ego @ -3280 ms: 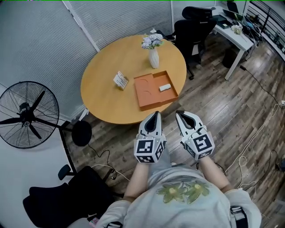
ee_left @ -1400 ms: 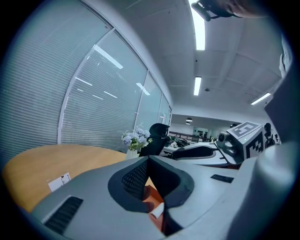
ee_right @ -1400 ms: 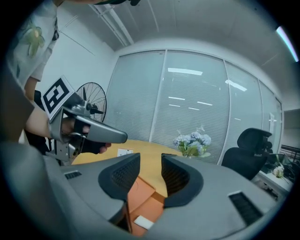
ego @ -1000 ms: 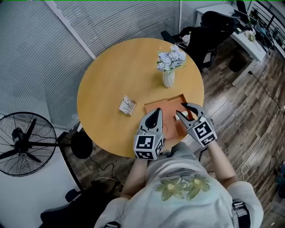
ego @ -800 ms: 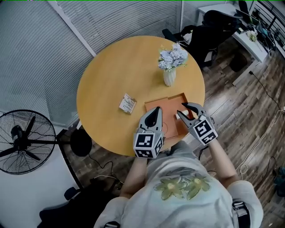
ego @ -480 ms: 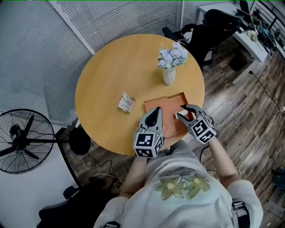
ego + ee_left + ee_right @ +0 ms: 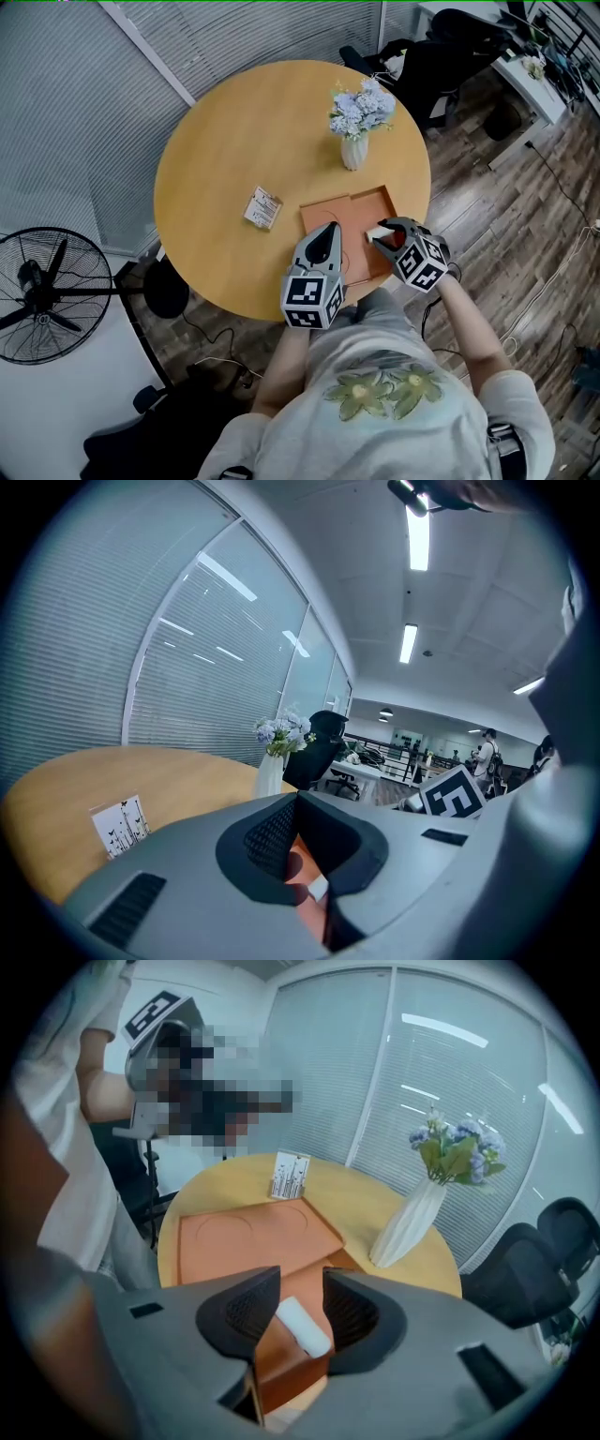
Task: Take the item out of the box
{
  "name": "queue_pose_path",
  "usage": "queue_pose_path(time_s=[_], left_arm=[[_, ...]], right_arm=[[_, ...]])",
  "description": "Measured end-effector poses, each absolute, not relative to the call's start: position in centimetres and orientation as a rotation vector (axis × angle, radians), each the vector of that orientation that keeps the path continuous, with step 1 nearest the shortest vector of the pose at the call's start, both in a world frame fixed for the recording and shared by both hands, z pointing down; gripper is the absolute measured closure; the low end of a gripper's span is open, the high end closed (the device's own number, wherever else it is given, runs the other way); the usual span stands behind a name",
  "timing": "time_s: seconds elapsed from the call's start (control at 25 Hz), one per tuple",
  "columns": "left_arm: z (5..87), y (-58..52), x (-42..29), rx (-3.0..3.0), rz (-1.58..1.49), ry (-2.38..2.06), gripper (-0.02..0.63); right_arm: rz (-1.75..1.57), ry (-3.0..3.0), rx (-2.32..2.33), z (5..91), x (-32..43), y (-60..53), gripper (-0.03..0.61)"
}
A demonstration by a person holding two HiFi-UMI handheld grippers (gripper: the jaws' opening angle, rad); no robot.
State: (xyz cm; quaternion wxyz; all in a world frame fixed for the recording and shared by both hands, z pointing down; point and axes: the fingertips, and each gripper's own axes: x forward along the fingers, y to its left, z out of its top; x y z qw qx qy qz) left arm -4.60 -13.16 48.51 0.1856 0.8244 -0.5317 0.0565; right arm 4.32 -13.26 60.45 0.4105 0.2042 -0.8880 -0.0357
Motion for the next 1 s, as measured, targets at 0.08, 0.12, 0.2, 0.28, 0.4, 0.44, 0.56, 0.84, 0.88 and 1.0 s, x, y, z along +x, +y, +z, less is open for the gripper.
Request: queue_pose_path(time_s=[0.08,0.12,0.2,0.28,0.4,0.44,0.56,0.84,0.88,1.0], left_arm=[[48.8,-13.1,-4.5,2.316,0.163,-1.496,0.612],[48.9,-13.0,-4.5,2.312,0.164,-1.495,0.612],[49.2,-12.9,-4.4,2.304,0.167,-1.493,0.612],[49.6,-12.7,-4.4,2.298,0.172,-1.488,0.612],[50.0,-12.6,-4.3,2.29,0.179,-1.482,0.612],[50.2,-12.6,-4.3,2.287,0.182,-1.481,0.611],[50.6,-12.4,-4.3,2.278,0.184,-1.479,0.612],[51.2,-12.0,-4.4,2.272,0.194,-1.461,0.612],[51.3,-11.9,-4.4,2.272,0.197,-1.458,0.612],[51.6,-11.9,-4.4,2.267,0.202,-1.454,0.612]], right_arm=[[-0.099,-2.207,0.48,61.5,4.5,-13.2,0.431],[-0.099,-2.195,0.466,62.0,4.6,-13.1,0.431],[-0.098,-2.174,0.442,62.8,4.7,-13.1,0.431],[-0.104,-2.151,0.423,63.6,4.7,-13.0,0.431],[-0.119,-2.121,0.395,64.6,4.9,-13.1,0.431],[-0.128,-2.11,0.384,64.9,5.0,-13.1,0.431],[-0.176,-2.064,0.342,66.0,5.1,-13.1,0.431],[-0.246,-1.978,0.265,67.9,5.1,-13.0,0.431],[-0.254,-1.967,0.259,68.2,5.1,-13.1,0.431],[-0.282,-1.937,0.243,68.9,5.3,-13.5,0.431]])
